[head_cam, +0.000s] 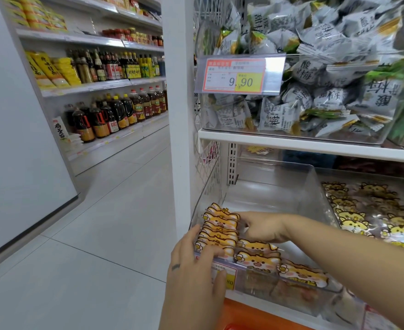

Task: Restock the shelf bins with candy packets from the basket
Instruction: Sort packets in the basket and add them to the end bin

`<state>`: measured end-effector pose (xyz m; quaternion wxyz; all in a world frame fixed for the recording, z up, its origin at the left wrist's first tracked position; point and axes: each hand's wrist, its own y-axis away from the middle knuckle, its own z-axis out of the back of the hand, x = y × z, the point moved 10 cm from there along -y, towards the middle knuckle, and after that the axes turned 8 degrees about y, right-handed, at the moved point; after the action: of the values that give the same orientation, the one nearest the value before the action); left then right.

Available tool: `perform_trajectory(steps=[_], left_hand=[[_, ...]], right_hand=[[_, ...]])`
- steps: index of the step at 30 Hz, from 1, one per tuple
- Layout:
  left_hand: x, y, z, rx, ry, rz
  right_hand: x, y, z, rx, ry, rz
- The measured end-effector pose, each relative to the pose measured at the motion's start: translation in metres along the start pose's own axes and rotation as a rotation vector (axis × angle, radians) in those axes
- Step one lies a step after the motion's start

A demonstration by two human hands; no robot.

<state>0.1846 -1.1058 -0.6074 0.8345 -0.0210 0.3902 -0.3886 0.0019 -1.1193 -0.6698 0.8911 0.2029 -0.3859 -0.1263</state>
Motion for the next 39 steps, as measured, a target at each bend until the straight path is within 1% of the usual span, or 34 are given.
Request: perform_trajectory(steps=[1, 5, 8, 10, 11, 14, 17, 18, 20, 21, 24, 27, 29, 30, 33, 36, 39], left_hand=[[-0.001, 0.001, 0.001, -0.011, 0.009, -0.007], [0.002, 0.003, -0.002, 0.093, -0.048, 0.046], [-0.003, 0.001, 0.002, 0.045, 0.015, 0.001], [-0.001, 0.002, -0.002, 0.078, -0.004, 0.030], [0.000, 0.002, -0.002, 0.068, -0.004, 0.023], [-0.001, 0.003, 0.002, 0.046, 0.022, 0.001], [0.004, 0.003, -0.003, 0.097, -0.001, 0.030], [0.004, 0.004, -0.003, 0.096, -0.021, 0.035], [0.000, 0.003, 0.005, 0.000, -0.008, -0.021], [-0.002, 0.002, 0.006, -0.021, 0.013, -0.040], [0.003, 0.004, -0.003, 0.078, -0.030, 0.033], [-0.004, 0.003, 0.007, 0.002, 0.019, -0.011], [-0.003, 0.003, 0.001, 0.114, -0.036, 0.059], [0.000, 0.004, 0.001, 0.122, -0.046, 0.087], [-0.003, 0.002, 0.003, 0.119, -0.071, 0.068], [-0.001, 0.002, 0.001, 0.132, -0.068, 0.091], [-0.005, 0.003, 0.004, 0.087, -0.003, 0.045]], right_hand=[[0.000, 0.000, -0.001, -0.001, -0.031, 0.003], [-0.017, -0.010, 0.007, -0.036, -0.100, -0.035], [-0.021, -0.017, 0.003, -0.010, -0.146, -0.048], [-0.019, -0.015, 0.002, -0.018, -0.157, -0.061], [-0.018, -0.014, 0.003, -0.020, -0.175, -0.065], [-0.016, -0.007, 0.007, -0.022, -0.312, -0.068], [-0.007, 0.005, 0.009, 0.036, -0.460, -0.039], [-0.003, 0.009, 0.010, 0.060, -0.485, -0.025], [0.002, 0.015, 0.010, 0.095, -0.512, -0.009], [0.003, 0.016, 0.009, 0.100, -0.521, -0.011], [0.001, 0.012, 0.009, 0.053, -0.447, -0.038], [0.001, 0.008, 0.008, 0.003, -0.342, -0.042], [0.002, 0.009, 0.010, -0.035, -0.311, -0.041], [0.004, 0.010, 0.010, -0.044, -0.288, -0.027], [0.008, 0.011, 0.009, -0.053, -0.267, -0.003], [0.010, 0.008, 0.006, -0.055, -0.267, 0.008], [0.013, 0.009, 0.007, -0.072, -0.275, 0.022]])
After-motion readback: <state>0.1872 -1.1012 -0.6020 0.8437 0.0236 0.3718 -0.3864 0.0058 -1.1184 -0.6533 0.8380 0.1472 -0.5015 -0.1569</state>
